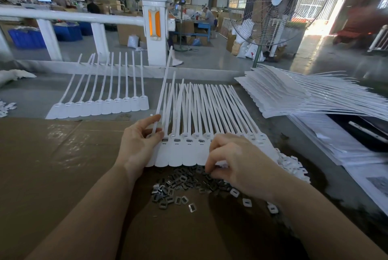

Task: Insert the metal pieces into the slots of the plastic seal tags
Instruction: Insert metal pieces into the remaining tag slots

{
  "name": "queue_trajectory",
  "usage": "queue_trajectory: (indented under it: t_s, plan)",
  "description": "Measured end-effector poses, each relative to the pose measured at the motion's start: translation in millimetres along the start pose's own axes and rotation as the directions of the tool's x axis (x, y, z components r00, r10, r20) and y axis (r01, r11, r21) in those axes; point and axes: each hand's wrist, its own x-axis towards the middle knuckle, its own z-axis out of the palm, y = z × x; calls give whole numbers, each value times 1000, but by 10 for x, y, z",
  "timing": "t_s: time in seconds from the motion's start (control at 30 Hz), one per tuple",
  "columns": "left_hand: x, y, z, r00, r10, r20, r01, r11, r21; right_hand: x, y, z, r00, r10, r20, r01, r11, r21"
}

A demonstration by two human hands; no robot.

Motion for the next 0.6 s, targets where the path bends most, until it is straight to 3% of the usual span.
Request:
queue_trajectory:
  t_s: [0.23, 0.6]
  plan:
    - [1, -3, -2, 1000, 18, -11, -18, 1000, 12, -13, -29, 86, 994, 10, 111, 3, 993, -114]
    - [-2, 11, -15, 1000, 21, -3, -21, 1000, 12, -42, -44, 101, 995, 16, 100, -6, 996, -94]
